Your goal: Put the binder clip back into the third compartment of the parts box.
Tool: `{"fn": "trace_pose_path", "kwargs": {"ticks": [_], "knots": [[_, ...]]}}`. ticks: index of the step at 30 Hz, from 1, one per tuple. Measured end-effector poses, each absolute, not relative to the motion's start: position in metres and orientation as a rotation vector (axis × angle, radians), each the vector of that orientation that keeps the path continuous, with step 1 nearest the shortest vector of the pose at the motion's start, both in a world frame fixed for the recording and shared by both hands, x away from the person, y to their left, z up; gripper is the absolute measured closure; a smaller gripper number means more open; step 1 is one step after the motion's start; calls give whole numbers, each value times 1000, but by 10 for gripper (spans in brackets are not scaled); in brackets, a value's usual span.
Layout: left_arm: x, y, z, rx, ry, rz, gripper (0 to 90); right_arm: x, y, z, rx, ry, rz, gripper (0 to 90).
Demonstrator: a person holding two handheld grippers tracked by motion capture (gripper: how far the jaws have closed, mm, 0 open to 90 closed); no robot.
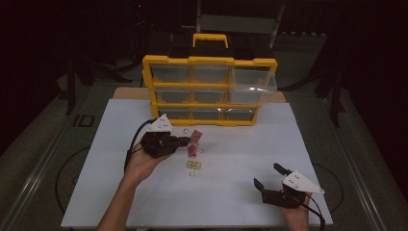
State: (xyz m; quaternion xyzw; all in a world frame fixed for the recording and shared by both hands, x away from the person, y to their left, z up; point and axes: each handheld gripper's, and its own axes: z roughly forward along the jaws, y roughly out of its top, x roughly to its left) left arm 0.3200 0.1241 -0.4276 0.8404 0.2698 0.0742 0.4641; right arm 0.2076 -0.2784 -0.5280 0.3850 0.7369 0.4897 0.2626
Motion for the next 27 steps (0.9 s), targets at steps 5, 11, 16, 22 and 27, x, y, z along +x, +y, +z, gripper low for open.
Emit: {"fn": "trace_pose_path", "kwargs": {"ticks": [5, 11, 16, 22, 27], "knots": [[330, 126, -416, 2050, 658, 193, 900, 209, -279, -528, 1039, 1988, 1343, 87], [343, 128, -399, 2024, 638, 204, 900, 210, -281, -526, 1018, 1966, 1390, 87], [352, 124, -384, 2014, 614, 203, 900, 213, -282, -526, 1013, 1956, 1364, 87], [362, 114, -366, 2019, 576, 207, 900, 217, -282, -526, 999, 1959, 1358, 88], [374, 105, -350, 2042, 553, 224, 900, 218, -282, -526, 993, 1965, 1354, 88]]}}
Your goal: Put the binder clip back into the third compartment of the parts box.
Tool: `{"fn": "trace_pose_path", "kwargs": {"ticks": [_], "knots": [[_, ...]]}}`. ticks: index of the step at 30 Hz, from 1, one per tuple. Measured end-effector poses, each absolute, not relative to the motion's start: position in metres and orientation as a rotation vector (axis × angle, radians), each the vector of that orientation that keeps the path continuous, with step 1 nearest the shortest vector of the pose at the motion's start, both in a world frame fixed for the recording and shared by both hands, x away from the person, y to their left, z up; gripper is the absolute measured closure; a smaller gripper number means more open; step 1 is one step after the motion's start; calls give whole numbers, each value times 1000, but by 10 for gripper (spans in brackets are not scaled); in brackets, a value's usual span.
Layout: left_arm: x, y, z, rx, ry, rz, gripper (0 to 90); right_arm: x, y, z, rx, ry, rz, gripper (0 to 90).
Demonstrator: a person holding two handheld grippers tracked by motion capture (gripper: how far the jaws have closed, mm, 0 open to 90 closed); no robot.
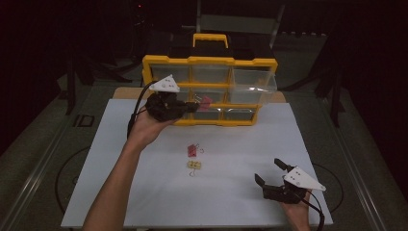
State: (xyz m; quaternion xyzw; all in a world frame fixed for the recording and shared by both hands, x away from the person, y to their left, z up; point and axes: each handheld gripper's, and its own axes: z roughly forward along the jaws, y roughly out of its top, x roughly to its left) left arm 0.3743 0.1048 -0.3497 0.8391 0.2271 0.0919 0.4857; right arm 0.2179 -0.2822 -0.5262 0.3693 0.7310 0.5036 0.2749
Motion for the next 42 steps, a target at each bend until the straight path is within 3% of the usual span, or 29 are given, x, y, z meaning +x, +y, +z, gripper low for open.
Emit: {"fn": "trace_pose_path", "kwargs": {"ticks": [19, 35, 36, 39, 40, 41, 42], "knots": [[413, 52, -289, 2035, 516, 250, 899, 216, -285, -526, 1011, 1958, 1362, 93], [429, 15, -277, 1988, 517, 228, 886, 215, -286, -525, 1027, 1935, 1364, 93], [429, 16, -279, 1972, 528, 217, 820, 215, -286, -525, 1024, 1936, 1364, 93], [429, 18, -283, 1972, 573, 203, 427, 215, -286, -525, 1023, 1937, 1361, 92], [428, 19, -284, 1983, 590, 238, 427, 215, -286, -525, 1023, 1937, 1361, 92], [426, 24, -287, 1985, 627, 282, 276, 215, -287, -525, 1026, 1931, 1360, 92], [426, 24, -287, 1985, 627, 282, 209, 215, -288, -525, 1031, 1928, 1362, 91]]}}
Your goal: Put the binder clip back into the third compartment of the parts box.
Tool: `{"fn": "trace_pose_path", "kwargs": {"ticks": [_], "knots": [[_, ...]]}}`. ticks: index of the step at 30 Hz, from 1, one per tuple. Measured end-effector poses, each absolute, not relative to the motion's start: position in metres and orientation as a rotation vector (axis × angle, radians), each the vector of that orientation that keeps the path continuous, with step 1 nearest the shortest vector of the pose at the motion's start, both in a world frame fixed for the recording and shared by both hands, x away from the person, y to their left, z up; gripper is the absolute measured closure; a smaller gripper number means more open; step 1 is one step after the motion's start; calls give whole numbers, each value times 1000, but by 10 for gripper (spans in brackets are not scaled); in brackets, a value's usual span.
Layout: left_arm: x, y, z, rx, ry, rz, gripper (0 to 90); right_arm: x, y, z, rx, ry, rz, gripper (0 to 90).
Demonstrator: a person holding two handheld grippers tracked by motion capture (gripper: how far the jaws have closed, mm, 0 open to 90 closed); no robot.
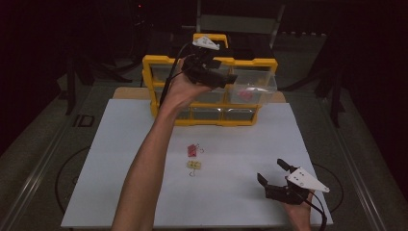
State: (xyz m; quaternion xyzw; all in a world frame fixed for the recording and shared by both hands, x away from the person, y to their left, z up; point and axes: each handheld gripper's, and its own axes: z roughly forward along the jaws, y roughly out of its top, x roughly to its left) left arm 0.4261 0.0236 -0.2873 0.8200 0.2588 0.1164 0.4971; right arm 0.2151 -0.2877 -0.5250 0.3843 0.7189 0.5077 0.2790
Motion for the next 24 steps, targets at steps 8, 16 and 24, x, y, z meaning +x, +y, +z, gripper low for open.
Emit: {"fn": "trace_pose_path", "kwargs": {"ticks": [8, 16, 24], "knots": [[413, 47, -312, 2028, 700, 347, 122, 214, -288, -525, 1031, 1929, 1356, 91], [388, 74, -354, 2047, 715, 354, 134, 213, -288, -525, 1029, 1937, 1359, 91], [372, 89, -386, 2065, 711, 332, 136, 213, -286, -525, 1023, 1945, 1355, 91]]}}
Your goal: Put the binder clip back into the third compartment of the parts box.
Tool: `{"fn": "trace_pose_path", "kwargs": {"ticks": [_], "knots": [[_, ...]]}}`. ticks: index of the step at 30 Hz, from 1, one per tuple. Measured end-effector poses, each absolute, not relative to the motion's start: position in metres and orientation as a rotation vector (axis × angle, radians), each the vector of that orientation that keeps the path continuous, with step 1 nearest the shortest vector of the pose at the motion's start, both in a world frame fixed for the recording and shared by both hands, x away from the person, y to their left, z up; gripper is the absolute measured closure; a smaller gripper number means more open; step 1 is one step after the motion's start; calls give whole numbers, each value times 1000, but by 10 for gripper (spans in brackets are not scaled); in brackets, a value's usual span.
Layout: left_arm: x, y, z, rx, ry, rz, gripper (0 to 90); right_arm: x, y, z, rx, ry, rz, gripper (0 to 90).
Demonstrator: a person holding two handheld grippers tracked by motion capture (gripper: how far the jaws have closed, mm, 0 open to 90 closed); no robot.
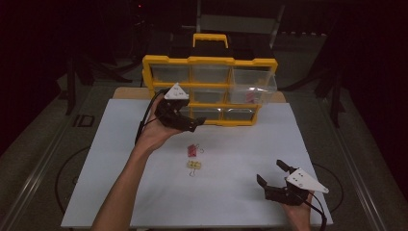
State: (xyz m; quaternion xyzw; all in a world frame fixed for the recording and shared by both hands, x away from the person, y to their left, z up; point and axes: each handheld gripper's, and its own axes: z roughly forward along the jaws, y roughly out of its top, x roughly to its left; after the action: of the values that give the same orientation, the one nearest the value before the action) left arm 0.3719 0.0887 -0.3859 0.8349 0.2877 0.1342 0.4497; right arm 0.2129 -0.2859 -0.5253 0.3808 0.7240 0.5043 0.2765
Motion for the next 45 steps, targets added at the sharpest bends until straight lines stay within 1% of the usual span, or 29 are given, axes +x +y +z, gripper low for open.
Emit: {"fn": "trace_pose_path", "kwargs": {"ticks": [3, 5, 8, 13, 15, 17, 22, 28, 35, 38, 43, 45], "knots": [[365, 97, -400, 2061, 715, 310, 132, 213, -285, -525, 1023, 1949, 1352, 91], [365, 97, -400, 2061, 715, 310, 123, 213, -285, -526, 1022, 1950, 1351, 91], [355, 104, -417, 2069, 729, 316, 80, 212, -285, -525, 1022, 1948, 1352, 91], [347, 109, -428, 2073, 730, 313, 59, 212, -285, -525, 1023, 1948, 1351, 91], [341, 110, -436, 2087, 726, 312, 56, 212, -285, -526, 1021, 1949, 1349, 91], [341, 110, -436, 2087, 726, 312, 53, 212, -285, -526, 1021, 1950, 1349, 91], [328, 105, -454, 2147, 690, 304, 53, 212, -285, -525, 1023, 1948, 1351, 91], [322, 102, -464, 2174, 675, 301, 50, 212, -285, -525, 1023, 1948, 1350, 91], [315, 94, -486, 2229, 656, 274, 49, 212, -285, -525, 1023, 1948, 1349, 92], [315, 94, -492, 2243, 654, 259, 59, 212, -285, -525, 1025, 1946, 1349, 91], [314, 93, -505, 2270, 644, 230, 104, 212, -285, -526, 1025, 1947, 1350, 92], [314, 93, -510, 2285, 642, 231, 161, 212, -285, -526, 1024, 1947, 1349, 92]]}}
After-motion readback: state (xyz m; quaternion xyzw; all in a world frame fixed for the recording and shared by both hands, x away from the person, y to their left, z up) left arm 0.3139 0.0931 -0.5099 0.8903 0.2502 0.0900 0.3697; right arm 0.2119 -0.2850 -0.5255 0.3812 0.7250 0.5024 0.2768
